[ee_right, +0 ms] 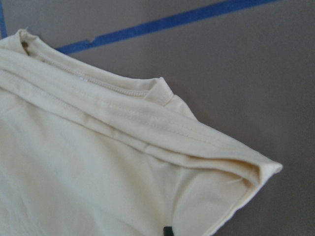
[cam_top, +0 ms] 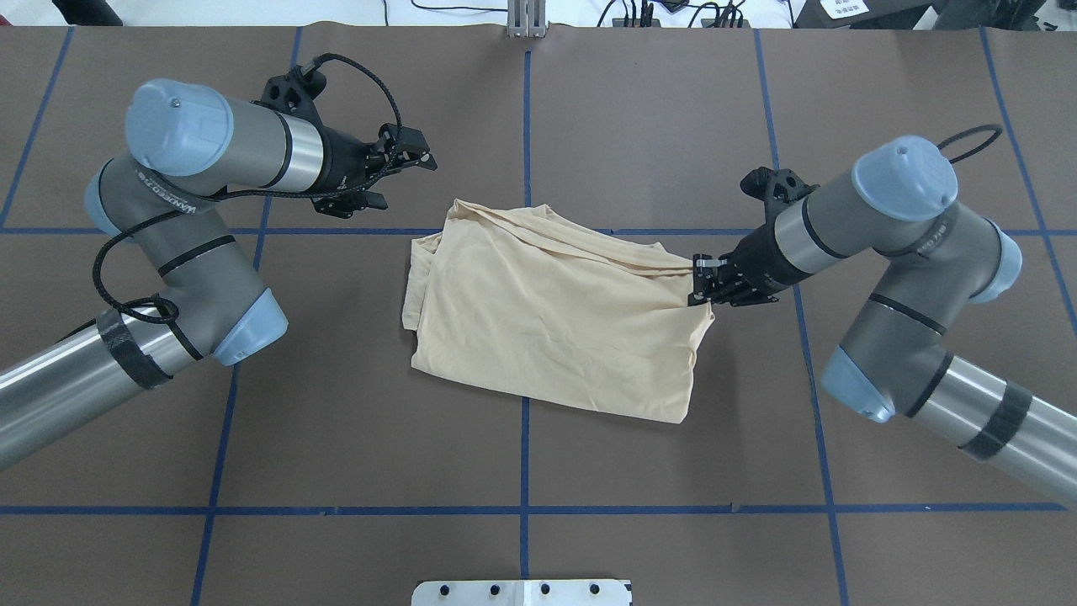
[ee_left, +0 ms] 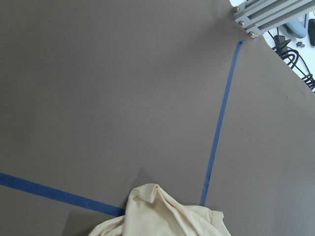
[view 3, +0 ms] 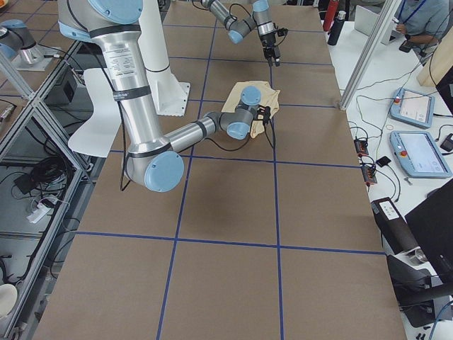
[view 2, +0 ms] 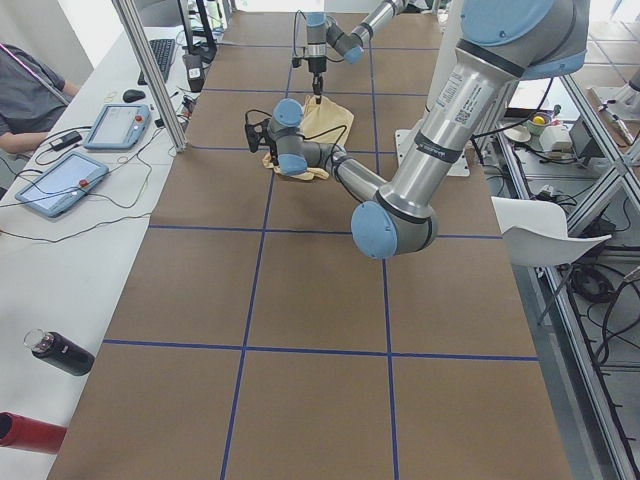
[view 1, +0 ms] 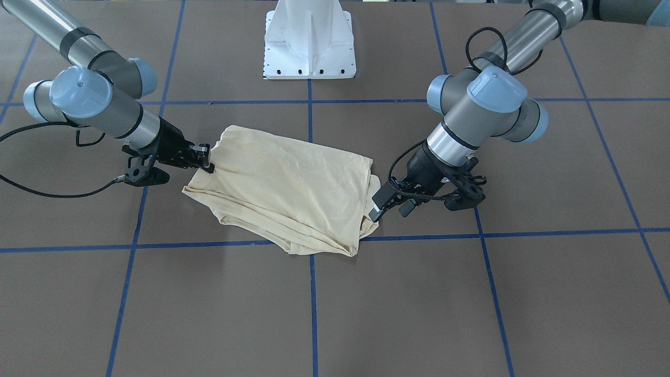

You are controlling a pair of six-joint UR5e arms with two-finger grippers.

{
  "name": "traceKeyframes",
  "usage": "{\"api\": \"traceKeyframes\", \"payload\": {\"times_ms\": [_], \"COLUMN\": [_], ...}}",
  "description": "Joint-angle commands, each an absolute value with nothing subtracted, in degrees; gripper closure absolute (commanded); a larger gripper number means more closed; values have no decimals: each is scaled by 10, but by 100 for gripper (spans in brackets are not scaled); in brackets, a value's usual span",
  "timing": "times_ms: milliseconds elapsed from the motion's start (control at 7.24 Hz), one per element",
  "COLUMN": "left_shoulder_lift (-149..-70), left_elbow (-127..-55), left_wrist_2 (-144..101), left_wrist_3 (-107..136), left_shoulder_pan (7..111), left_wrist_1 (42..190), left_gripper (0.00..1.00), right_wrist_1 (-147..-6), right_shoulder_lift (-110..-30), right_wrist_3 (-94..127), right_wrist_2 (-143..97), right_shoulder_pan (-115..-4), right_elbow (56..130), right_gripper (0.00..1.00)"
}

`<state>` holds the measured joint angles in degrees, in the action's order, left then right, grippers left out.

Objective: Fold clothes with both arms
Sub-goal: 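Drag the grasped corner toward the robot, rotating the shirt, with the right gripper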

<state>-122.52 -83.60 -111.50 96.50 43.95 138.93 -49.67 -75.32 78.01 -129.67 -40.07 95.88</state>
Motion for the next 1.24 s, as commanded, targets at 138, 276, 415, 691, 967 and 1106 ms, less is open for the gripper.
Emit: {"api": "traceKeyframes", "payload": {"times_ms": [138,276,415,691,967,1106], "left_shoulder_lift": [-1221,-1216,-1215,-1214,-1214,-1202], "left_elbow": [-839,-839,-839,-843,-854,-870], "left_wrist_2": [-1117,-1117,-1118,-1119,-1120,-1126], "left_wrist_3": [965,964,962,961,961,961], "left_shoulder_pan": [439,439,439,439,438,435], "left_wrist_1": [1389,1390,1390,1390,1389,1390], "left_gripper": [0,0,0,0,0,0], "right_wrist_1": [-490,-490,-490,-490,-490,-490], "right_shoulder_lift": [-787,-798,-813,-817,-812,-809], "right_wrist_3": [816,821,822,823,819,813], "right_wrist_2": [-1305,-1306,-1308,-1343,-1347,-1346], "right_shoulder_pan": [-322,-303,-284,-264,-274,-307], "right_elbow": [1019,1040,1063,1074,1071,1067], "right_gripper": [100,100,100,100,0,0]}}
